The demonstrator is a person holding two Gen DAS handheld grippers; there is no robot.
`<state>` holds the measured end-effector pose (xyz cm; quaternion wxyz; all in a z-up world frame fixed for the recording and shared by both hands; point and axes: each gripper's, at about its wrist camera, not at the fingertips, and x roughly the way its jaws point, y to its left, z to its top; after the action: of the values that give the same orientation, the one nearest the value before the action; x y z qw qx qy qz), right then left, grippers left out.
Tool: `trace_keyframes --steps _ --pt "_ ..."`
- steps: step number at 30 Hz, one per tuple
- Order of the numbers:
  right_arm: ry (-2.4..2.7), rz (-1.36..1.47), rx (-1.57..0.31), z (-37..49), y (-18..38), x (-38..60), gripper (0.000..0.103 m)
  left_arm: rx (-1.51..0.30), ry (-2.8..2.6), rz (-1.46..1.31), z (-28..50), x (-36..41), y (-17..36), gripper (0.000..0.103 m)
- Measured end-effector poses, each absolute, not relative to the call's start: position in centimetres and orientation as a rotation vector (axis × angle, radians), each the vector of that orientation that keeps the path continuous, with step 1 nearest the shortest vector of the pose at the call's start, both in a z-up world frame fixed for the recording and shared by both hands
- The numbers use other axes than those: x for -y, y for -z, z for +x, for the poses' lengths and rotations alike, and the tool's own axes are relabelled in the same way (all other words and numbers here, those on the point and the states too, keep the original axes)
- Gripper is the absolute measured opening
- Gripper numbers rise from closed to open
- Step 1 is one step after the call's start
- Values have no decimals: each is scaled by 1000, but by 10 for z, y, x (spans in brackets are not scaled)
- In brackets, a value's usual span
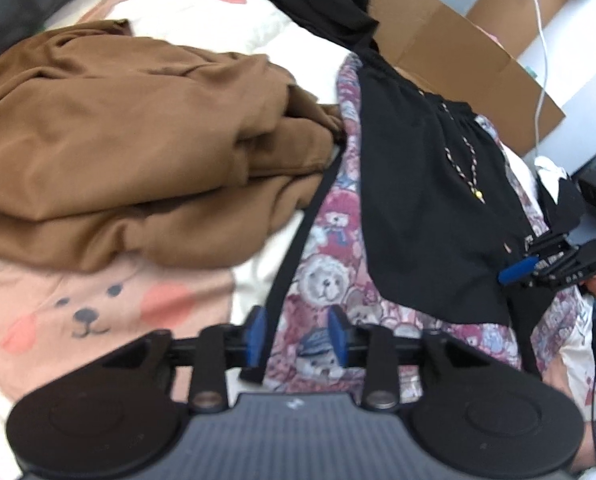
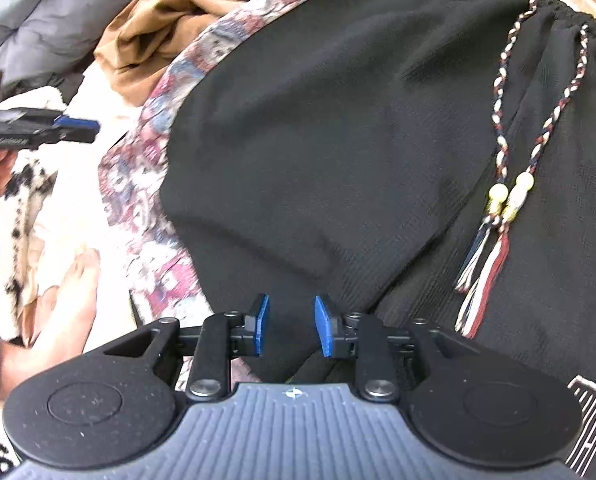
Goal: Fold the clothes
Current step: 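Fold the pants leg over with both grippers toward the waistband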
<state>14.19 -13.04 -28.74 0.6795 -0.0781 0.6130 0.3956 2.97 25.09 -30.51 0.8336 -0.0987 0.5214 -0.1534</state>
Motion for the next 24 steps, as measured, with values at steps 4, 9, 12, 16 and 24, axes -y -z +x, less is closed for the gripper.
trace_keyframes --steps 4,9,12,16,24 --pt "-930 -190 -1416 130 290 124 29 -1150 323 -186 39 -242 321 49" --pt "-949 -175 -1491 116 297 125 40 -1200 353 -159 34 -239 325 47" --pt "-935 -115 -1529 111 301 130 48 -1230 342 -175 31 -244 327 46" --pt "-909 -41 -1579 104 310 138 53 -1251 323 -187 28 -247 329 46" --pt "-845 104 -1647 99 332 153 54 -1263 325 -219 27 -249 333 9"
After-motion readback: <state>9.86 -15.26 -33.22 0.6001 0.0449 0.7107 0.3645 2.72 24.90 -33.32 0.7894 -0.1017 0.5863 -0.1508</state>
